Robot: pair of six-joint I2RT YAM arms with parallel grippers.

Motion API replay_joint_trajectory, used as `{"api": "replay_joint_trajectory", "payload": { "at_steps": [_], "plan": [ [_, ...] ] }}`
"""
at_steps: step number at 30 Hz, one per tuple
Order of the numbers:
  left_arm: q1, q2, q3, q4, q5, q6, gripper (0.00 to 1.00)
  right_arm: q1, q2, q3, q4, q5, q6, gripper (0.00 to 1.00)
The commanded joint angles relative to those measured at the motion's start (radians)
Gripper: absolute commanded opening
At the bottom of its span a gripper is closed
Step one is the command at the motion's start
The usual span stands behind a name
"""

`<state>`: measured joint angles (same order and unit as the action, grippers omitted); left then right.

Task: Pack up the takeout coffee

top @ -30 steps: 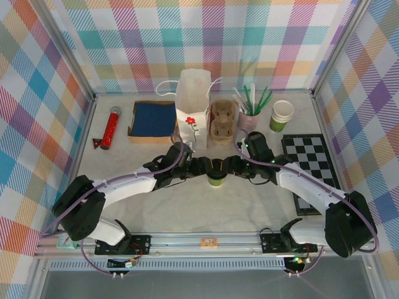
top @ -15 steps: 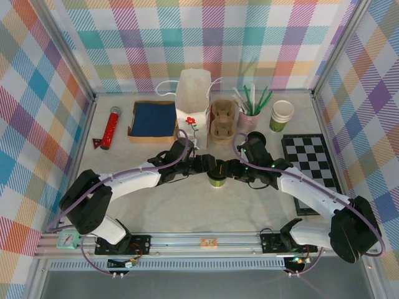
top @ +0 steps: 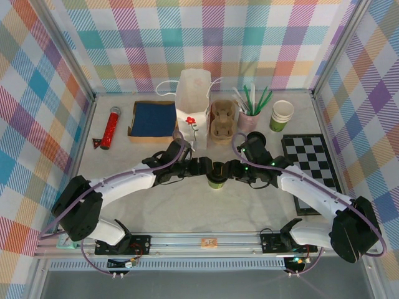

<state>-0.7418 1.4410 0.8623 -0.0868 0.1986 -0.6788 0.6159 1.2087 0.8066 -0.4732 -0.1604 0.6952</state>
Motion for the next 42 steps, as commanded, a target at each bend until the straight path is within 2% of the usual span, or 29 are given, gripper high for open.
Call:
{"api": "replay_joint_trajectory", "payload": {
  "at_steps": [1, 17, 42],
  "plan": [
    [0.014, -0.036, 0.021, -0.052, -0.027, 0.019, 0.75, 0.004, 0.005, 0.012, -0.113, 0.017, -0.026, 0.54],
    [0.013, -0.082, 0.010, -0.066, -0.005, 0.015, 0.76, 0.003, 0.031, 0.108, -0.065, -0.054, -0.067, 0.61],
    [-0.047, -0.037, -0.013, -0.038, 0.004, -0.017, 0.74, 0.000, 0.055, 0.071, -0.079, -0.002, -0.064, 0.58]
  ]
}}
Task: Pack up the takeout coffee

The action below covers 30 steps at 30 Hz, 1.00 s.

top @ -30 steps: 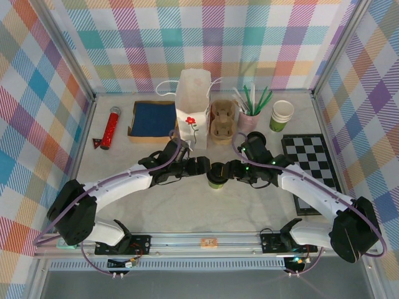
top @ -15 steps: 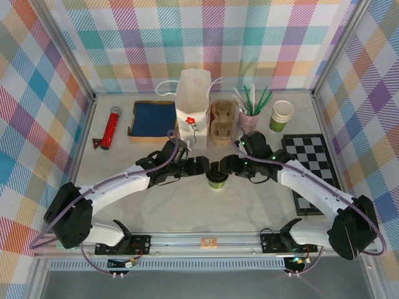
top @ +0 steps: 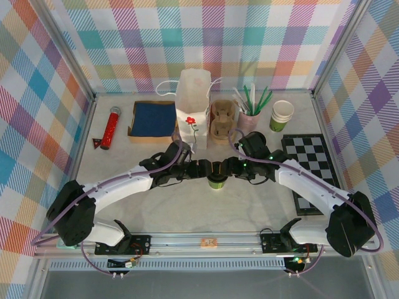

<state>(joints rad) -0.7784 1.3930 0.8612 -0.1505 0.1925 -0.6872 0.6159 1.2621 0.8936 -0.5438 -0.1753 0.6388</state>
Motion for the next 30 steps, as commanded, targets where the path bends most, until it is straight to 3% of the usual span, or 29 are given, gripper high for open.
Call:
{"api": "replay_joint_trajectory", "payload": {
  "at_steps": [1, 14, 30],
  "plan": [
    [-0.011, 0.012, -0.016, 0.028, 0.013, -0.012, 0.74, 0.001, 0.002, -0.019, -0.008, 0.014, -0.008, 0.58],
    [-0.014, 0.040, -0.106, 0.072, 0.022, -0.050, 0.58, -0.013, 0.023, -0.075, 0.009, 0.021, 0.011, 0.56],
    [-0.015, 0.089, -0.297, 0.238, 0.044, -0.122, 0.53, -0.027, 0.029, -0.124, 0.015, 0.042, 0.034, 0.54]
  ]
}}
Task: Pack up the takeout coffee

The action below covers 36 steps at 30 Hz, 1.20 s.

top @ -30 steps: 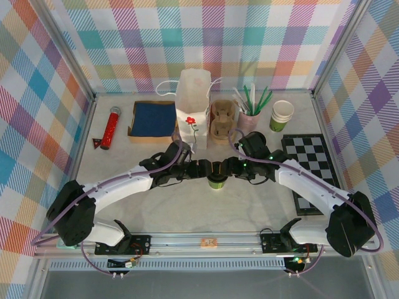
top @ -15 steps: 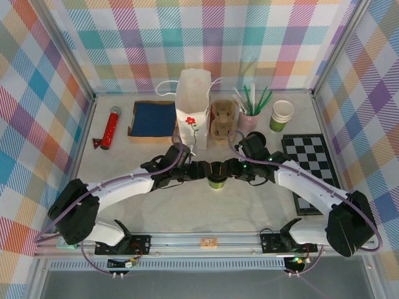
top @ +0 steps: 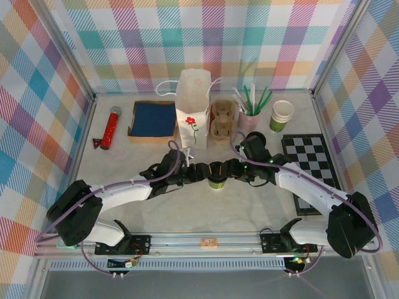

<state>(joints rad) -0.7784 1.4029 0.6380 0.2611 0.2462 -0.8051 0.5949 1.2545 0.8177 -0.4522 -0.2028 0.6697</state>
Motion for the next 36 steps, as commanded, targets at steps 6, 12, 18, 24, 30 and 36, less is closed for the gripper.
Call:
{"api": "replay_joint_trajectory", "payload": {
  "at_steps": [6, 12, 18, 24, 30, 36],
  "plan": [
    [-0.016, 0.056, -0.032, -0.197, -0.013, 0.011, 0.55, -0.007, 0.021, -0.035, -0.064, 0.050, -0.012, 0.56],
    [-0.017, 0.068, 0.017, -0.178, 0.025, 0.005, 0.56, -0.008, 0.002, 0.011, -0.084, 0.055, -0.035, 0.61],
    [-0.020, 0.094, 0.040, -0.128, 0.045, -0.030, 0.55, -0.015, -0.030, 0.015, -0.085, 0.074, -0.017, 0.64],
    [-0.040, 0.118, 0.072, -0.106, 0.042, -0.055, 0.52, -0.018, -0.043, 0.014, -0.078, 0.066, -0.001, 0.62],
    [-0.093, 0.177, 0.123, -0.060, 0.035, -0.087, 0.50, -0.042, -0.049, 0.000, -0.125, 0.132, 0.032, 0.55],
    [-0.126, 0.266, 0.186, 0.012, 0.031, -0.126, 0.49, -0.089, -0.131, -0.052, -0.160, 0.201, 0.069, 0.49]
  ]
}}
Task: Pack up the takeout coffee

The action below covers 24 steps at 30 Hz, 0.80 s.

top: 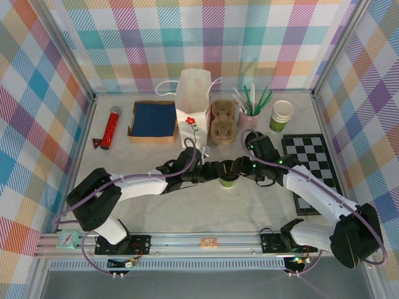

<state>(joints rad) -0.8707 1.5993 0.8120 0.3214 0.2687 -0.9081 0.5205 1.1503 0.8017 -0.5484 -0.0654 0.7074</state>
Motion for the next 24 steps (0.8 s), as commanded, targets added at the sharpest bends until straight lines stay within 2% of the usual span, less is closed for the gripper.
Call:
{"api": "replay_joint_trajectory", "payload": {
  "at_steps": [1, 13, 24],
  "plan": [
    [-0.041, 0.088, 0.028, -0.036, 0.010, -0.027, 0.48, -0.024, -0.045, -0.045, -0.069, 0.076, 0.034, 0.48],
    [-0.067, 0.274, 0.247, 0.003, 0.053, -0.027, 0.46, -0.113, -0.209, -0.074, -0.168, 0.146, 0.020, 0.46],
    [-0.091, 0.386, 0.386, -0.025, 0.062, -0.011, 0.47, -0.173, -0.267, -0.062, -0.249, 0.199, 0.004, 0.49]
  ]
}}
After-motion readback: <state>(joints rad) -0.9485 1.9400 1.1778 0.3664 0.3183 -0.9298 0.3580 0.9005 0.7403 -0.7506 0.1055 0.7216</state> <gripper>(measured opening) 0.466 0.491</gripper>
